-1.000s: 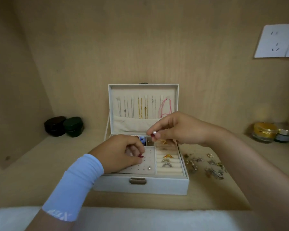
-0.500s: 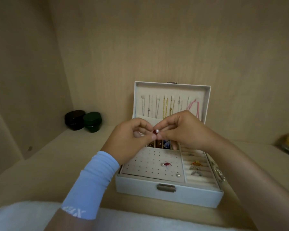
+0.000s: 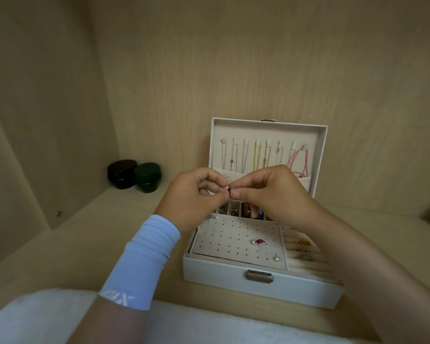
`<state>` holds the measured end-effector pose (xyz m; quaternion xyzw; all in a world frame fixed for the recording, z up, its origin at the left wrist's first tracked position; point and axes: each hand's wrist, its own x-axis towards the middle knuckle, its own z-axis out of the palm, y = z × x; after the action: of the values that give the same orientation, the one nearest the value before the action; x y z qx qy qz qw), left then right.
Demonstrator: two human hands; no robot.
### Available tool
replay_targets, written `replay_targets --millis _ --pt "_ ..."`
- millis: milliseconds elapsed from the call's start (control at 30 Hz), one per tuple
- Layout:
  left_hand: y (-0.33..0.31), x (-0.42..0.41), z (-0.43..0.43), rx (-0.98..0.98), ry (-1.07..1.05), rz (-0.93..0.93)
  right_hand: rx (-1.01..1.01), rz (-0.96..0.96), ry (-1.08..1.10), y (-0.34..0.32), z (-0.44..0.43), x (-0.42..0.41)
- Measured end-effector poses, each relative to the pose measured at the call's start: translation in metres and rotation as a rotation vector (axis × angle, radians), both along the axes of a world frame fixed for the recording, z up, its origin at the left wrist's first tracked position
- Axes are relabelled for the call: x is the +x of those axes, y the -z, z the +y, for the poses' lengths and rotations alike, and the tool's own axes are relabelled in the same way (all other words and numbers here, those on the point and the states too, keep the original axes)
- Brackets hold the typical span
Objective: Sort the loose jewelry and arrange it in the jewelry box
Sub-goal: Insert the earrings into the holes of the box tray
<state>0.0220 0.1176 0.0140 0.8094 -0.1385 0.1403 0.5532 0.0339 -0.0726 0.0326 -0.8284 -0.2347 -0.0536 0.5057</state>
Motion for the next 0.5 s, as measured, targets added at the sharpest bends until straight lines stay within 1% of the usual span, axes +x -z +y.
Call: replay_targets --millis 133,233,300,367,500 --pt "0.003 -0.002 0.007 0.2 0.0 0.015 -0.143 -0.052 0.023 0.009 0.003 0.0" --pt "0.003 0.0 0.023 0.327 -0.096 -0.023 -0.238 -0.101 0.048 0.015 0.012 -0.002" --pt "0.003 0.001 0.031 0.352 -0.121 0.002 -0.314 -0.148 0.041 0.015 0.018 -0.003" --pt "0.006 -0.001 0.036 0.38 -0.114 0.078 -0.376 -0.176 0.024 0.016 0.025 -0.004" --pt "0.011 -0.002 0.035 0.374 -0.019 0.221 -0.428 -0.163 -0.038 0.021 0.036 -0.006"
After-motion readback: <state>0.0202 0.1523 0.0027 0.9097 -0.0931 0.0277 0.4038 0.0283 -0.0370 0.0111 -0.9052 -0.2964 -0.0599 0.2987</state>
